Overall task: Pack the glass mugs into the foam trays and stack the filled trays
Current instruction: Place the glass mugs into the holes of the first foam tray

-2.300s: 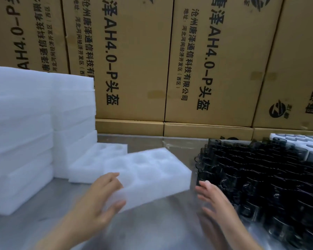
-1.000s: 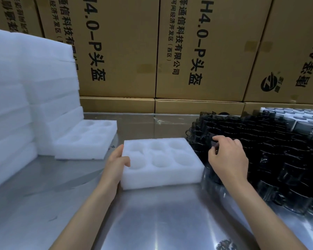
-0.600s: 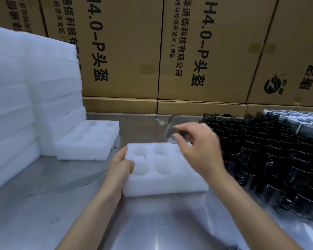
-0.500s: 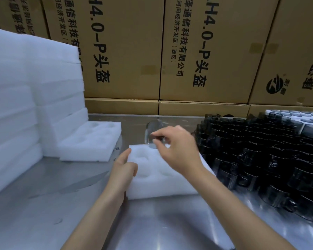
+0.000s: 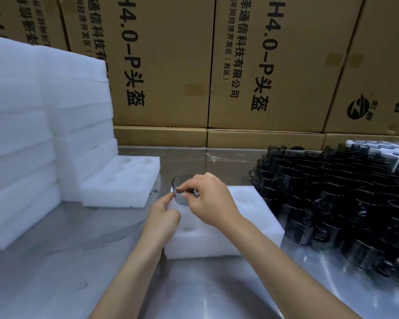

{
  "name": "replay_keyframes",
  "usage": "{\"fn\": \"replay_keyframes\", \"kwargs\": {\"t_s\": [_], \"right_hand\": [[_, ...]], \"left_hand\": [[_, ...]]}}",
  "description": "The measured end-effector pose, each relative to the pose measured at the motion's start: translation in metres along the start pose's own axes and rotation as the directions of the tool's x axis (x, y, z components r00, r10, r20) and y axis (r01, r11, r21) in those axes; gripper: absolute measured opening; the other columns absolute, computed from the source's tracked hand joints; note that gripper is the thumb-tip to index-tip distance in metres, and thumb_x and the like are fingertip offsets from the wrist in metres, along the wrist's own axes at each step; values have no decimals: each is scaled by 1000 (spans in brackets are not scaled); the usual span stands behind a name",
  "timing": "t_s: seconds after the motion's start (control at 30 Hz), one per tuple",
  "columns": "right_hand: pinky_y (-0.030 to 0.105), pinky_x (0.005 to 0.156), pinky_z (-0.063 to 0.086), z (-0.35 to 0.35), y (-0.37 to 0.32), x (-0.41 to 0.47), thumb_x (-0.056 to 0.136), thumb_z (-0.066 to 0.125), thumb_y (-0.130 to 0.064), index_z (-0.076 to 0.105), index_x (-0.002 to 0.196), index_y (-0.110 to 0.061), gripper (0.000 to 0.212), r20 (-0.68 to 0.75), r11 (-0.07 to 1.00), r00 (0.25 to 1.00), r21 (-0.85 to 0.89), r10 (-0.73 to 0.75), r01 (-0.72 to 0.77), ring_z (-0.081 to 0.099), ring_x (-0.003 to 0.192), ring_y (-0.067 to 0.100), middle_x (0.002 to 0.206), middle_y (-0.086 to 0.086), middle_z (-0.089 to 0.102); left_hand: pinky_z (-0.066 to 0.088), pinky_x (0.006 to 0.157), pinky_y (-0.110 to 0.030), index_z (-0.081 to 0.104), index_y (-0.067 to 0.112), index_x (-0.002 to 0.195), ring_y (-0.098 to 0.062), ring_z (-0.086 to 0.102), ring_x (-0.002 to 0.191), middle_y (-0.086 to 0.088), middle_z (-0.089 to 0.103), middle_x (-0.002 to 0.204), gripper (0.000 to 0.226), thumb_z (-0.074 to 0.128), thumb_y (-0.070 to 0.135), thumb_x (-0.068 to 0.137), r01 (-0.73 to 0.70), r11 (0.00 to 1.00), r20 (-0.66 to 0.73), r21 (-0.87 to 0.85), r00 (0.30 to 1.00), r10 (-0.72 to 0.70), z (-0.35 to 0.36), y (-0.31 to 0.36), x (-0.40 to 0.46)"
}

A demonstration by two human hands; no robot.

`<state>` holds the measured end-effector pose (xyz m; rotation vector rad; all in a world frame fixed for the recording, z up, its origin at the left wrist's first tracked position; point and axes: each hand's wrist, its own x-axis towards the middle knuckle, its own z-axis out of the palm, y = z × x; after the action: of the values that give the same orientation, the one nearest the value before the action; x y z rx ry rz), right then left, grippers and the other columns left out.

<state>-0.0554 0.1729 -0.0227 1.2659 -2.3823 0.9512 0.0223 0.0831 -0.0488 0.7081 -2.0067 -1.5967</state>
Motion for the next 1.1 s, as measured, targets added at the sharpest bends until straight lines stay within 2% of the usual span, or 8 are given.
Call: {"fn": "replay_keyframes", "kwargs": {"t_s": [0.1, 0.23, 0.37, 0.43, 0.57, 0.67, 0.77, 1.1], "right_hand": [[24, 71, 39, 1, 1, 3, 87, 58, -17, 73, 101, -26, 22, 21, 997, 998, 55, 51, -52, 47, 82, 9, 95, -8, 69], [24, 71, 43, 2, 6, 2, 88, 59, -18, 74, 100, -25, 20, 55, 992, 995, 88, 83, -88, 48, 77, 7, 95, -7, 71], [29, 77, 45, 6, 7, -2, 91, 55, -22, 71, 104, -28, 22, 75, 998, 996, 15, 53, -55, 45, 91, 11, 98, -10, 66], [29, 80, 44, 4, 6, -1, 93, 53, -27, 68, 110, -30, 23, 79, 999, 996, 8, 50, -51, 44, 99, 12, 104, -12, 64], [26, 100, 34, -12, 15, -5, 98, 36, -22, 48, 136, -31, 41, 78, 993, 994, 83, 81, -88, 33, 127, 5, 138, -19, 47], [24, 106, 21, -16, 25, -17, 98, 28, -21, 29, 148, -32, 51, 247, 997, 966, -34, 73, -67, 15, 140, -1, 153, -23, 22], [31, 110, 23, -12, 25, -23, 98, 26, -25, 32, 146, -27, 48, 335, 989, 940, -144, 70, -23, 11, 143, 2, 155, -19, 20], [26, 106, 22, -13, 24, -29, 99, 32, -28, 46, 137, -16, 42, 253, 989, 967, -145, 31, 6, 26, 139, 13, 148, -6, 40]], "left_hand": [[30, 45, -19, 46, 19, 138, -12, 41, 56, 11, 55, 76, 70, 37, -14, 77, -10, 1000, 0, 19, 1000, 10, -1, 2, -2], [31, 37, -9, 42, 21, 142, -6, 46, 57, -11, 58, 123, 70, 38, -11, 79, -36, 998, 24, 46, 999, 35, -1, 2, -3], [46, 56, -20, 50, 23, 133, -11, 60, 71, -23, 56, 125, 65, 39, -9, 77, -84, 995, 93, 55, 993, 79, -3, -1, 1], [46, 62, -25, 46, 19, 137, -12, 57, 76, -18, 56, 126, 64, 46, 0, 76, -111, 991, 131, 77, 986, 100, -4, -4, 3], [24, 112, -32, 31, 16, 147, -14, 26, 141, 2, 29, 153, 74, 51, 20, 77, -233, 957, 91, 174, 971, 219, -8, -3, 4], [9, 117, -26, 24, 23, 149, 0, 8, 142, 21, 16, 150, 74, 32, 31, 75, -448, 831, 162, 330, 894, 418, -14, -4, 2], [3, 119, -33, 26, 28, 148, -3, 3, 144, 17, 15, 155, 75, 18, 36, 73, -443, 711, 312, 547, 895, 317, -16, -9, 2], [11, 116, -28, 43, 34, 135, 10, 16, 132, 27, 29, 139, 57, 32, 36, 80, -396, 886, 307, 242, 897, 317, -17, -12, 1]]}}
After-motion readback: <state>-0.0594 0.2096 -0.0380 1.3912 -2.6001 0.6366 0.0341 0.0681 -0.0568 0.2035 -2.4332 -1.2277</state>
